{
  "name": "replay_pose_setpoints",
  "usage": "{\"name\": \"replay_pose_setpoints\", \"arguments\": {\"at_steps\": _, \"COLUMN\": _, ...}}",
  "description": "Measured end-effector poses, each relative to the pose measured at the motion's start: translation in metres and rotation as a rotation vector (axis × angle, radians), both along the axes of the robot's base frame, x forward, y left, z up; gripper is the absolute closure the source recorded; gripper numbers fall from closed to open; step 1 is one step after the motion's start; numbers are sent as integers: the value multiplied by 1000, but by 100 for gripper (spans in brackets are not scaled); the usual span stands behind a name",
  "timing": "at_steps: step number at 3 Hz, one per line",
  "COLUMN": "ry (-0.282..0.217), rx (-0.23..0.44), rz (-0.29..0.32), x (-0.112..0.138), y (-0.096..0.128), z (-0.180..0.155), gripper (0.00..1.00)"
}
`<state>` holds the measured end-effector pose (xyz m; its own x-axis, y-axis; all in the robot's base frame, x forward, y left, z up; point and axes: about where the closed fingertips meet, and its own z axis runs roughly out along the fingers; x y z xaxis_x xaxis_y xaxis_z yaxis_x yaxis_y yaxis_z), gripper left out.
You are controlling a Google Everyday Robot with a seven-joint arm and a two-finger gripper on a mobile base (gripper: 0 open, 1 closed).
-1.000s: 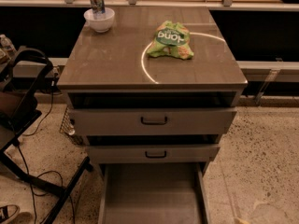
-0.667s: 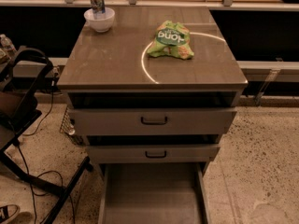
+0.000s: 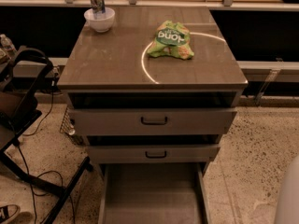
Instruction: Close bottom drawer
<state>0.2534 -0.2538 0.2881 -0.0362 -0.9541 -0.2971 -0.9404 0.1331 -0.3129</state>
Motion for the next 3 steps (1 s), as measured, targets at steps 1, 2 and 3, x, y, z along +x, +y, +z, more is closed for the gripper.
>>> {"name": "replay_pose_setpoints", "arguments": {"at_steps": 1, "ry": 10, "rx": 43, "rz": 39, "x": -9, "y": 23, "z": -14, "gripper": 100}}
{"name": "replay_pose_setpoints", "arguments": {"at_steps": 2, "ry": 10, "rx": 39, "rz": 38, "x": -9, "y": 23, "z": -15, "gripper": 100}}
{"name": "replay_pose_setpoints", "arguments": {"at_steps": 3, "ry": 7, "rx": -4, "rz": 26, "x": -7, "y": 29, "z": -35, "gripper": 100}}
